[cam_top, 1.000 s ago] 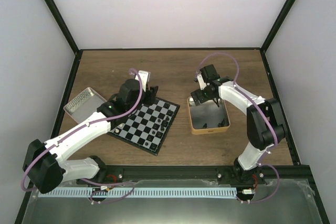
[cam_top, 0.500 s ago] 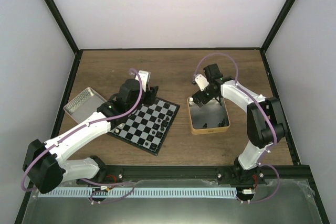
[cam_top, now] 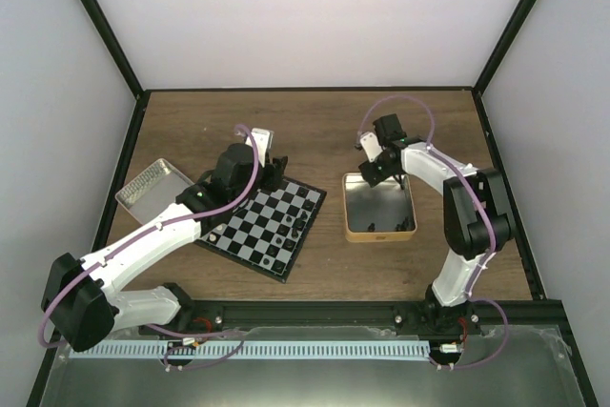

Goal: Set up the chess pieces on the board
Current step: Adjust the storage box at the center of the board, then pick up the chess piece from the storage box, then place the chess piece on the chessboard, then pick up the chess piece from the storage box.

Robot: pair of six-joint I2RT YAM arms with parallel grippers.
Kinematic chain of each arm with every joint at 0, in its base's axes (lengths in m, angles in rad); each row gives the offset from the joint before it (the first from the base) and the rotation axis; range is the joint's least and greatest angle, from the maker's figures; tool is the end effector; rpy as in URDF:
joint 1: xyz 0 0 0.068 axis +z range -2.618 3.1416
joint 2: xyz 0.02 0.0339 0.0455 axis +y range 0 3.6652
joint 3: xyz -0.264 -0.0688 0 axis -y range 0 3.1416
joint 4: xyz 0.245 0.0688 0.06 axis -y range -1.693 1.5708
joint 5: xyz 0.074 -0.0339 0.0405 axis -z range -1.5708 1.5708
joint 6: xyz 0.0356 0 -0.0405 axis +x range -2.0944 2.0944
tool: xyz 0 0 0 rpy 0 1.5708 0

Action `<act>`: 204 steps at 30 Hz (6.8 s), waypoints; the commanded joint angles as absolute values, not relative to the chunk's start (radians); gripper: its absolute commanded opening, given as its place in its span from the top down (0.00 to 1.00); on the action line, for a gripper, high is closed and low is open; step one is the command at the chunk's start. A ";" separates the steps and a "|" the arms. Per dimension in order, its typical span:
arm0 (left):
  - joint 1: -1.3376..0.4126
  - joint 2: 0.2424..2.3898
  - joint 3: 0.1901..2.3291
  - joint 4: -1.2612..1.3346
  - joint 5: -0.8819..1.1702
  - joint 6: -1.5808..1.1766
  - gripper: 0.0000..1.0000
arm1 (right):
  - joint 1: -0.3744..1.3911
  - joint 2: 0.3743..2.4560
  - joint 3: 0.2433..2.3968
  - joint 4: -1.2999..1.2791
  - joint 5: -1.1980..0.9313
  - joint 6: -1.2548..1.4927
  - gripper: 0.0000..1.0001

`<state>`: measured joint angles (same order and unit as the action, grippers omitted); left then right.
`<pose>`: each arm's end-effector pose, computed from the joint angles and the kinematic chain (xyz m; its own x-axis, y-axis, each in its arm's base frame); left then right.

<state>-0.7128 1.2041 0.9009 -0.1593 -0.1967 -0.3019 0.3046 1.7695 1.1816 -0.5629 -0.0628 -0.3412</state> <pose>0.2123 -0.1743 0.2955 -0.4736 0.0240 -0.8804 0.3856 0.9044 -0.1828 0.3370 0.1083 0.1863 -0.7125 -0.5741 -0.4034 -0.5965 0.7983 -0.0824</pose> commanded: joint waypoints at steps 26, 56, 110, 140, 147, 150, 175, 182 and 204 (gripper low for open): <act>-0.707 1.196 0.895 -0.133 -0.153 -0.299 0.48 | 0.217 1.667 1.068 -0.690 0.267 0.484 0.90; -0.706 1.085 0.877 -0.134 -0.268 -0.318 0.47 | 0.341 1.641 1.146 -0.507 -0.077 0.390 0.52; -0.700 0.943 0.776 -0.068 -0.470 -0.349 0.45 | 0.709 1.912 1.435 -0.645 -0.025 0.446 0.91; -0.699 0.963 0.774 -0.050 -0.400 -0.337 0.45 | 0.705 1.821 1.424 -0.621 0.069 0.483 0.70; -0.699 0.966 0.776 -0.050 -0.386 -0.339 0.45 | 0.632 1.642 1.262 -0.573 0.155 0.520 0.69; -0.699 0.970 0.778 -0.047 -0.380 -0.342 0.45 | 0.569 1.584 1.167 -0.564 0.140 0.524 0.66; -0.698 0.999 0.777 -0.042 -0.377 -0.342 0.45 | 0.462 1.736 1.072 -0.358 -0.043 0.748 0.75; -0.697 1.000 0.775 -0.040 -0.376 -0.341 0.45 | 0.463 1.762 1.071 -0.324 -0.044 0.725 0.75; -0.696 1.001 0.772 -0.038 -0.372 -0.347 0.45 | 0.473 1.778 1.118 -0.468 0.032 0.623 0.67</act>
